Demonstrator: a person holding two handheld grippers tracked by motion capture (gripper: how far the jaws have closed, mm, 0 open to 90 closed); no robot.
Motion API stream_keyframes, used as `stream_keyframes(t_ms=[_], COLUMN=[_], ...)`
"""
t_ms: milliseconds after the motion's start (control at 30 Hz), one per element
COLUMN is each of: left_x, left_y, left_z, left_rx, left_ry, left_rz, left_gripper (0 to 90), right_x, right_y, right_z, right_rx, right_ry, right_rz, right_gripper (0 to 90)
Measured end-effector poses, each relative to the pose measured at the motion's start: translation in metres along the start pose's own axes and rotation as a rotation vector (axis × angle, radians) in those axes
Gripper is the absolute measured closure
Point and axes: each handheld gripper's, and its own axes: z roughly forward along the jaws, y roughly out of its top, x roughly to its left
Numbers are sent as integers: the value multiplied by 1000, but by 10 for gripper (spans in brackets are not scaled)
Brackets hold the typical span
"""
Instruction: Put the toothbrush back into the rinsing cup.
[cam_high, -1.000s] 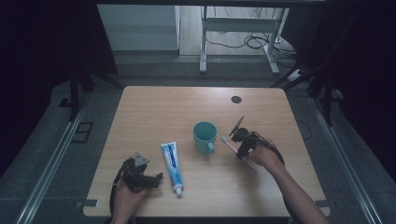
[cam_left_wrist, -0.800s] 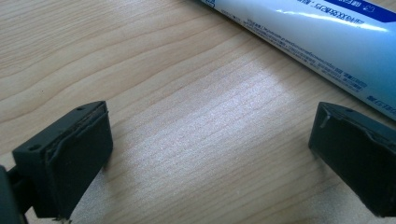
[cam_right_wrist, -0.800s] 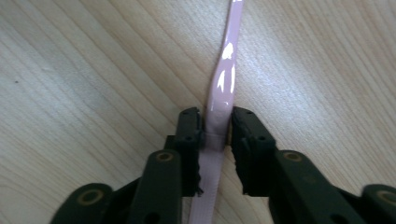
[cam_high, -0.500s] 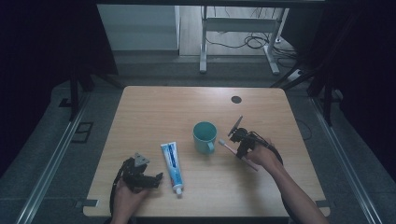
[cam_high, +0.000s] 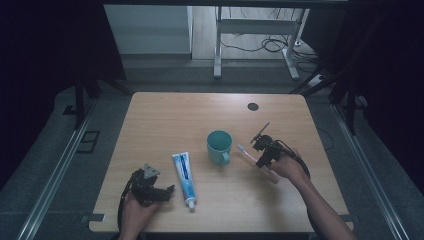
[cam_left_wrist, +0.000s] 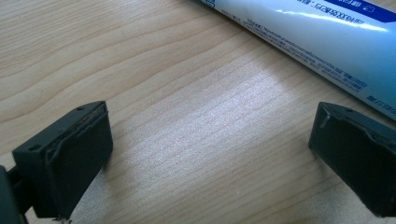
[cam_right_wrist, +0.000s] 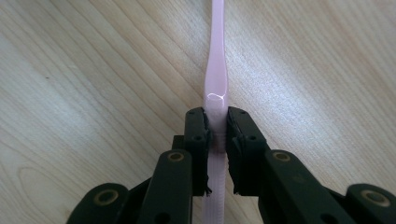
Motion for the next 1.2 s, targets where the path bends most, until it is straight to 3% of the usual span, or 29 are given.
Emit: stream_keyframes(t_ms=[367, 700, 733, 967, 1200], left_x=[0, 0, 0, 0, 0], left_y=[0, 0, 0, 0, 0], left_z=[0, 0, 0, 0, 0], left_rx=[0, 1, 1, 1, 1], left_ry=[0, 0, 0, 0, 1], left_rz=[0, 0, 0, 1, 1], left_gripper=[0, 0, 0, 0, 0], right_x=[1, 3, 3, 7, 11], right_y=[-8, -15, -16, -17, -16], right_z=[-19, -39, -43, -50, -59], right_rx=[-99, -229, -262, -333, -443], right_ry=[-2, -9, -11, -18, -21], right_rz=[-3, -9, -18, -18, -23], right_gripper=[781, 781, 780, 781, 781])
